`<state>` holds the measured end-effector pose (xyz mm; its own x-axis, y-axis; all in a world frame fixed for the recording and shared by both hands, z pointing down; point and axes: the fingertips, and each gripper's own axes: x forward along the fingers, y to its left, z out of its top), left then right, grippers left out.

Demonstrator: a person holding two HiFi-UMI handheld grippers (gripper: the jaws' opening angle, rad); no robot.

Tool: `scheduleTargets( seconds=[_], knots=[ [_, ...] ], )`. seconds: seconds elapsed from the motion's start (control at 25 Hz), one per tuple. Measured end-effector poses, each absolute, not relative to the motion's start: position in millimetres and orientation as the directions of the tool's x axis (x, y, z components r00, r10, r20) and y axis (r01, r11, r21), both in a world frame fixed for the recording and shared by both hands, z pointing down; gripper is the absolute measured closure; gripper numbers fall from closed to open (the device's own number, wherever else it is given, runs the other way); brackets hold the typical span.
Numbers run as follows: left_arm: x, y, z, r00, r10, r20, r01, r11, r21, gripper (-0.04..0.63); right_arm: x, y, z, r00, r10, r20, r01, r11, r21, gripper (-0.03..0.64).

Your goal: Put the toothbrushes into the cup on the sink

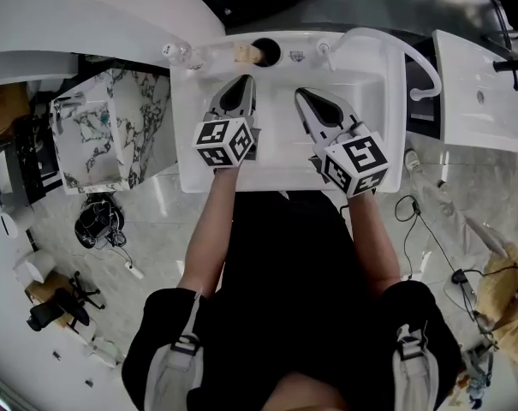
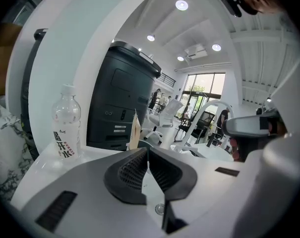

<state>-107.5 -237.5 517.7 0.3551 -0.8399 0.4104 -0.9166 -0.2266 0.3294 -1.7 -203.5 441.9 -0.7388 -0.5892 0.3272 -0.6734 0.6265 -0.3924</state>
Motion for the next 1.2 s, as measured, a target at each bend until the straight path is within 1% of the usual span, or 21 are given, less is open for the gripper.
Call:
scheduleTargets(
  seconds=[0.28,0.72,0.84,1.04,1.2],
  knots=[
    [-105,-206,516,0.322,-0.849,0.419,-0.934,-0.212,0.288,0.578,-3,-178,447,-0.775,-0.543,0.323,-0.632,0.657,-0.41,0.588],
    [-103,-178,497,0.346,-0.852,0.393,-0.932,-0.264,0.248,0.58,-6,-163,443,-0.766,-0.56,0.315,-0.642,0.645,-0.415,0.588],
    [-102,-168,489,0.373,-0.849,0.374,-0.923,-0.296,0.247,0.58,-9,-154,441,-0.754,-0.574,0.319,-0.656,0.636,-0.406,0.588],
    [-95,-142,469,0.457,-0.823,0.338,-0.885,-0.382,0.266,0.581,-14,-132,432,-0.723,-0.611,0.322,-0.69,0.613,-0.384,0.588],
    [-98,-122,446,0.501,-0.812,0.298,-0.863,-0.447,0.234,0.581,-21,-113,424,-0.694,-0.65,0.31,-0.717,0.587,-0.375,0.588]
  ],
)
